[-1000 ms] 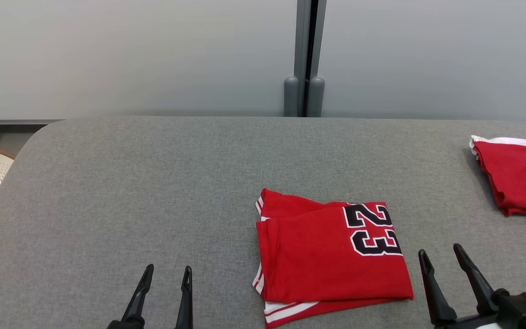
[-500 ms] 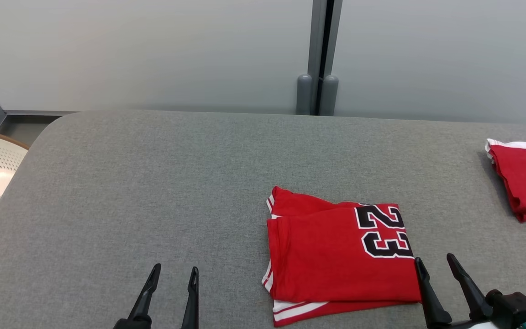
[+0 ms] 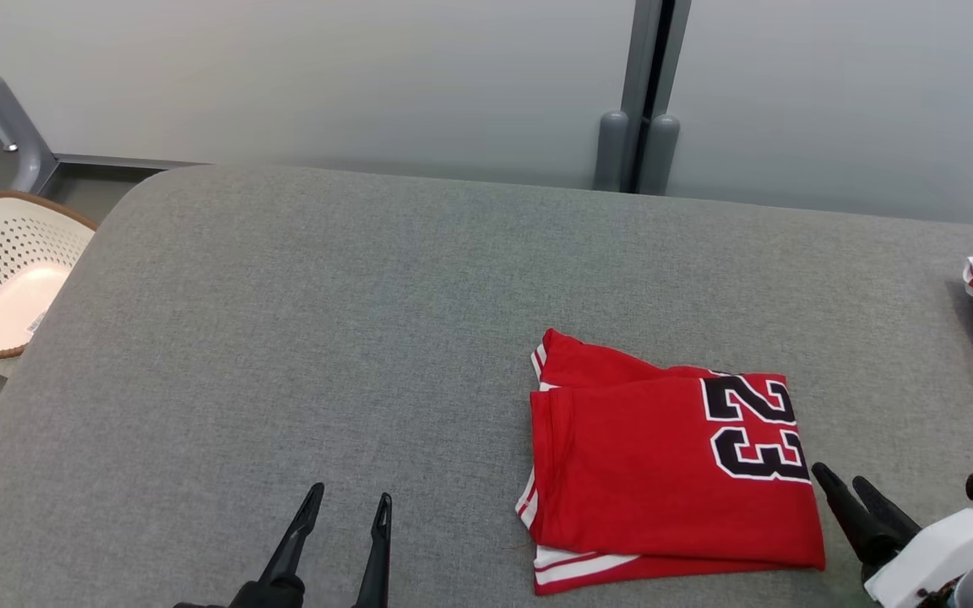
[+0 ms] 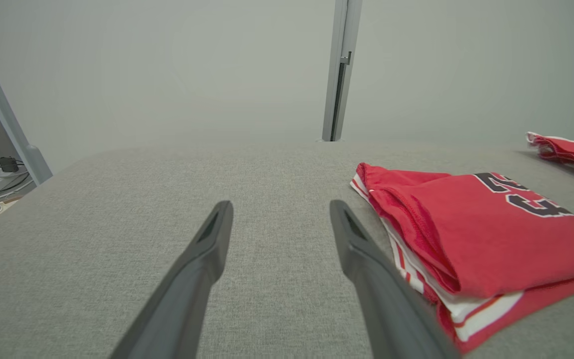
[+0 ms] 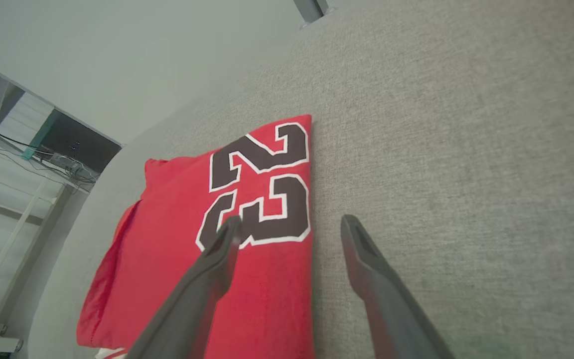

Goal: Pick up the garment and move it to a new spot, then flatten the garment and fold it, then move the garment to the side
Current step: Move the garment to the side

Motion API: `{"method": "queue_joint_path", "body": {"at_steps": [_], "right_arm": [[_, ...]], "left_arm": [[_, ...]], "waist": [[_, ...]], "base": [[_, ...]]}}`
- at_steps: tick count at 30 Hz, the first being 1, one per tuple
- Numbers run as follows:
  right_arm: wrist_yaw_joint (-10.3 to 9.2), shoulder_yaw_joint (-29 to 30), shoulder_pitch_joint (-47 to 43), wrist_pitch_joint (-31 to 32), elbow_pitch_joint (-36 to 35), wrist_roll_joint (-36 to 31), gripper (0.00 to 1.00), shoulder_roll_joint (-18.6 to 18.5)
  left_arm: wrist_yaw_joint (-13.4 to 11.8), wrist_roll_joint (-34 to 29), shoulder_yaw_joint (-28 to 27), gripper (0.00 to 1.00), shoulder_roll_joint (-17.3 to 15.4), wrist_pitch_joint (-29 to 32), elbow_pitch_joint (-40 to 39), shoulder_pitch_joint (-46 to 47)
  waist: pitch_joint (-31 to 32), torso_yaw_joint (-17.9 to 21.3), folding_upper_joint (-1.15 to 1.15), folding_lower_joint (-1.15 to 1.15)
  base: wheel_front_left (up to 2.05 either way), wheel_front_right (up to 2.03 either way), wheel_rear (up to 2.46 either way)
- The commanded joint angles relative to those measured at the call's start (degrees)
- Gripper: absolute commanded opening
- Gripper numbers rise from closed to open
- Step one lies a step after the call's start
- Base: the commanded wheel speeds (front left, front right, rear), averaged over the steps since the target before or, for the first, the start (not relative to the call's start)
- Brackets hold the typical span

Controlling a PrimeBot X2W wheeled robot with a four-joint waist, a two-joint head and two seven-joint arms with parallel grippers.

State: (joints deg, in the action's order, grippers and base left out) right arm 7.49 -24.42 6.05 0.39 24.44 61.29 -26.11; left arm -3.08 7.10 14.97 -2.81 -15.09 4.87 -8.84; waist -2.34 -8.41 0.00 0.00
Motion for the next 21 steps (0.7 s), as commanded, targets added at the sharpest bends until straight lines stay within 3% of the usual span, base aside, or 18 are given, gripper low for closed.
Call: {"method": "queue_joint_path", "body": {"at_steps": [1,7,17,18,21], "right_arm": [[-0.03,0.10,1.09,3.70,-1.15,5.15,1.00,-1.78],[-0.03,0.72,0.91,10.63,-2.86,15.41,1.00,-5.36],[-0.03,-0.36,1.48,13.68,-2.28,19.83,1.00,-6.45],[-0.03,-0.47,1.61,13.63,-2.37,20.01,0.95,-6.49],[-0.03,-0.74,2.02,13.34,-2.76,20.54,0.50,-6.62]], "left_arm": [[0.35,-0.31,0.29,1.00,-0.20,-0.06,0.18,1.20],[0.41,-0.04,1.33,1.00,-0.20,-0.06,0.40,1.86],[-0.04,0.61,2.38,1.00,-0.20,-0.06,0.45,3.58],[-0.04,0.63,2.44,1.00,-0.20,-0.06,0.42,3.76],[-0.29,0.84,2.60,1.00,-0.20,-0.06,0.34,4.13]], "waist": [[-0.60,-0.90,0.00,0.00],[-2.20,-2.78,0.00,0.00],[-4.58,-4.36,0.00,0.00],[-4.82,-4.41,0.00,0.00],[-5.46,-4.41,0.00,0.00]], "base": [[0.00,0.00,0.00],[0.00,0.00,0.00],[0.00,0.00,0.00],[0.00,0.00,0.00],[0.00,0.00,0.00]]}}
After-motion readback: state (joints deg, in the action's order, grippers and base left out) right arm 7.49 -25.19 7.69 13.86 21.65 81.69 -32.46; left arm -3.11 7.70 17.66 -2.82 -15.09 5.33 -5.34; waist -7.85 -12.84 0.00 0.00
